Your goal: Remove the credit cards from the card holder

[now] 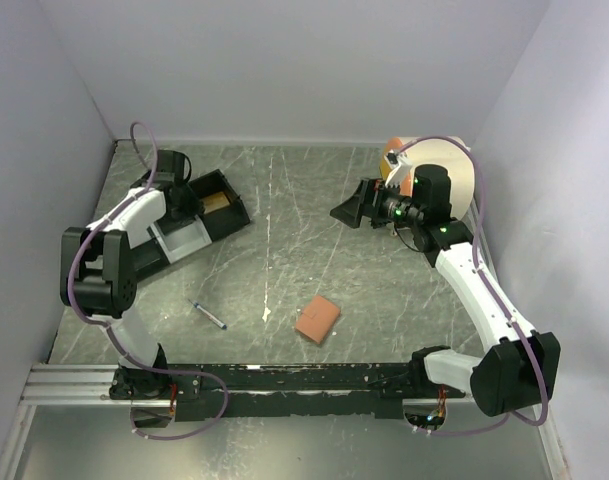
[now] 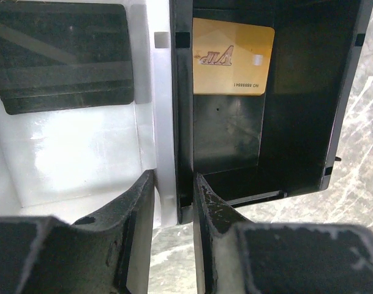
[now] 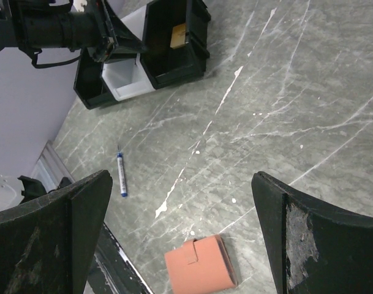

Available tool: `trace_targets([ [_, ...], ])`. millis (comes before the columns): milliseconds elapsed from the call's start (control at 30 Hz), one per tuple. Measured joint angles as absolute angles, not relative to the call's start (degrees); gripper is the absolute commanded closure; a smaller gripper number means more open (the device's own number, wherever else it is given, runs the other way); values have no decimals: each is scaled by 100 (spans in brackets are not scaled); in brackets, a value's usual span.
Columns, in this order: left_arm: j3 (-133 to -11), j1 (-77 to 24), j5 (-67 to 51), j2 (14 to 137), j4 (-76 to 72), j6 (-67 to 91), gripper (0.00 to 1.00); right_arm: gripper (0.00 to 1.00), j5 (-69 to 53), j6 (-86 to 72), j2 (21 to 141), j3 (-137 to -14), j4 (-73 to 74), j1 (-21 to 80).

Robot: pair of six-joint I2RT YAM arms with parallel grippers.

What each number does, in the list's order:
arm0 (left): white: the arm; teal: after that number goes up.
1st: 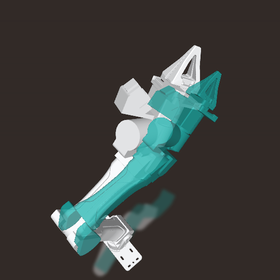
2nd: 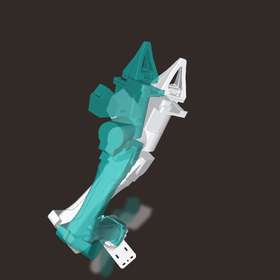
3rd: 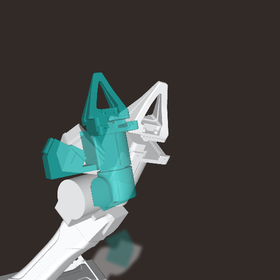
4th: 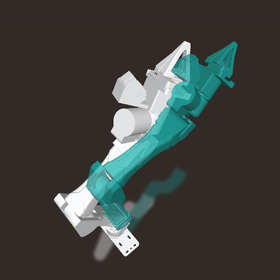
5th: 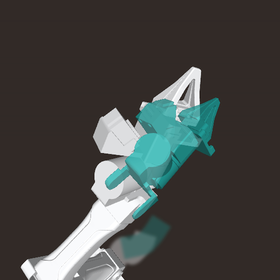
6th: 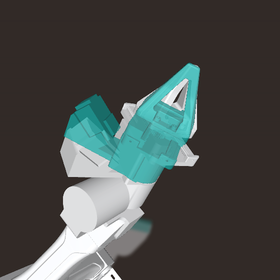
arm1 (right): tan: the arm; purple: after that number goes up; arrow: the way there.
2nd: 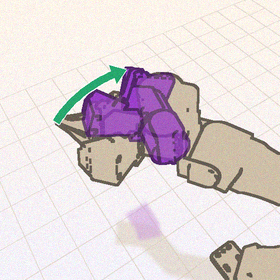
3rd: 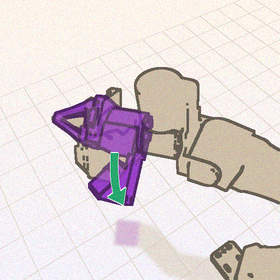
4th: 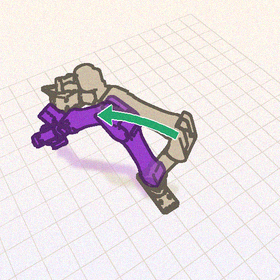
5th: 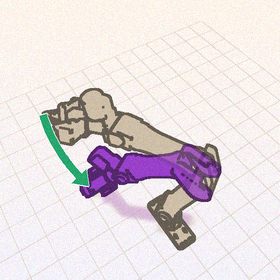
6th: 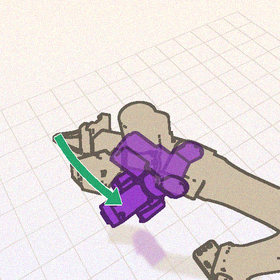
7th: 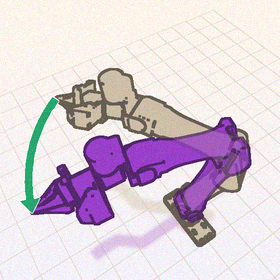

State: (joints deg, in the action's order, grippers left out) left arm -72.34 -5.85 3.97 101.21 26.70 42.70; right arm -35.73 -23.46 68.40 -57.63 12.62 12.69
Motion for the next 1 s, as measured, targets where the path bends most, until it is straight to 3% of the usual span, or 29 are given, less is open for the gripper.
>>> trace_targets([
  [1000,-7513,-2917,342,10381,2672,5019,79,0,-3400,-2469,6814,-5579,1374,1269],
])
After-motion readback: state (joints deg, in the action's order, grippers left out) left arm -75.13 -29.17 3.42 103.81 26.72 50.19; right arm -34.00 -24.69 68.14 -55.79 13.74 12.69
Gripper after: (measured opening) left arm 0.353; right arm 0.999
